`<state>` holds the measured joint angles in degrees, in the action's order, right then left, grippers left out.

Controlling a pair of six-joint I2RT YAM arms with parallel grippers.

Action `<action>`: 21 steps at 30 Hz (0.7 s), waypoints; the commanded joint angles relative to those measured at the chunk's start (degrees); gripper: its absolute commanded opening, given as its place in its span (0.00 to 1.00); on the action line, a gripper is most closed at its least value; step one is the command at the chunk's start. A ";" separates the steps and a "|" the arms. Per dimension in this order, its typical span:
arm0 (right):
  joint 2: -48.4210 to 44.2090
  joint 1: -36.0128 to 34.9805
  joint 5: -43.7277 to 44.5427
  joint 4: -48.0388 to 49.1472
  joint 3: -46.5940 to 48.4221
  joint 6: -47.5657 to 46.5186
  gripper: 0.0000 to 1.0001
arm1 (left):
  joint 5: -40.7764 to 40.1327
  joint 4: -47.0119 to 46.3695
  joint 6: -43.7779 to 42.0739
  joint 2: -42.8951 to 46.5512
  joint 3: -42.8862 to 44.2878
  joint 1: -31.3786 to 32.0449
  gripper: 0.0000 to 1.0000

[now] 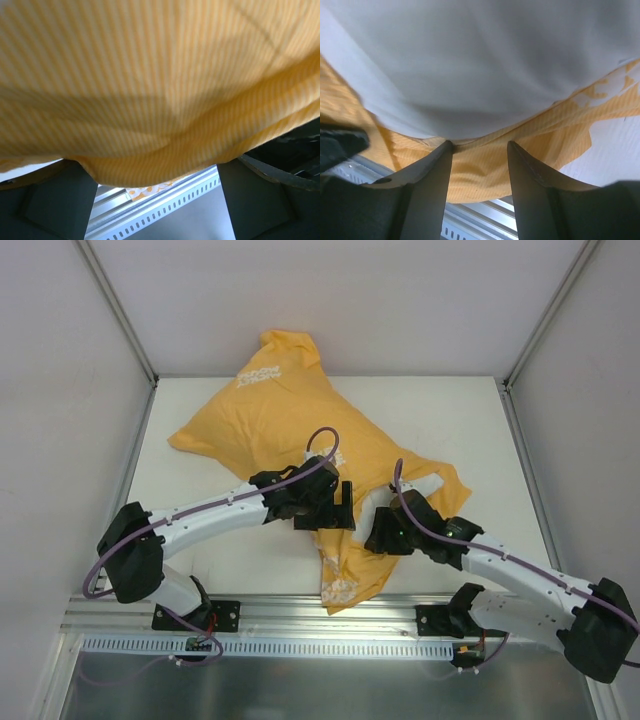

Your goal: Remove the pillowcase from the pillow

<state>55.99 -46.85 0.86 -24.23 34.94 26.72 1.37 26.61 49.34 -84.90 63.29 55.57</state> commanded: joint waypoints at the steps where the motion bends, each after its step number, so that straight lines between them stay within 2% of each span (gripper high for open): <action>1: -1.23 -1.84 1.16 0.76 -3.29 3.33 0.51 | 2.15 -2.35 -1.70 -0.35 2.37 -1.60 0.91; 5: -0.53 -2.46 1.16 0.68 -5.76 3.87 0.51 | 3.03 -2.79 -2.23 -1.23 3.07 -2.13 0.92; 8: -2.45 -2.54 4.14 -3.71 -4.09 3.08 0.51 | 2.68 -2.71 -2.14 -1.06 3.07 -2.22 0.93; 9: -3.51 -2.37 6.32 -5.20 -3.31 1.94 0.51 | 2.42 -2.70 -2.06 -0.79 2.64 -2.31 0.91; 11: -6.23 -2.37 8.35 -9.16 -0.23 0.80 0.53 | 1.54 -2.71 -1.62 0.00 1.84 -2.75 0.76; 12: -6.85 -2.46 10.11 -10.39 1.00 -0.60 0.54 | 0.93 -2.70 -1.44 0.44 1.06 -2.92 0.63; 13: -7.46 -2.46 10.82 -12.14 3.27 -1.31 0.56 | 0.75 -2.70 -1.44 0.61 0.79 -3.01 0.21; 14: -7.64 -2.46 11.44 -12.68 4.43 -1.84 0.62 | 0.57 -2.70 -1.53 1.14 0.52 -3.53 0.09; 15: -7.47 -2.54 12.14 -13.21 5.65 -2.80 0.66 | 0.65 -2.70 -1.70 1.32 -0.26 -3.80 0.02; 16: -7.04 -2.46 12.14 -13.21 8.10 -3.07 0.70 | 0.66 -2.62 -1.79 1.67 -0.53 -4.15 0.00; 17: -5.64 -2.46 12.14 -13.21 9.26 -3.51 0.76 | 0.57 -2.70 -1.97 2.28 -0.88 -4.94 0.00; 21: -0.36 -2.46 11.27 -10.14 14.53 -4.57 0.83 | 0.83 -2.62 -2.23 5.27 -2.99 -7.40 0.00</action>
<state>52.23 -48.99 10.66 -34.37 45.23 24.34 3.20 24.38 48.16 -83.59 61.60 50.46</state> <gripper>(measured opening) 0.820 0.009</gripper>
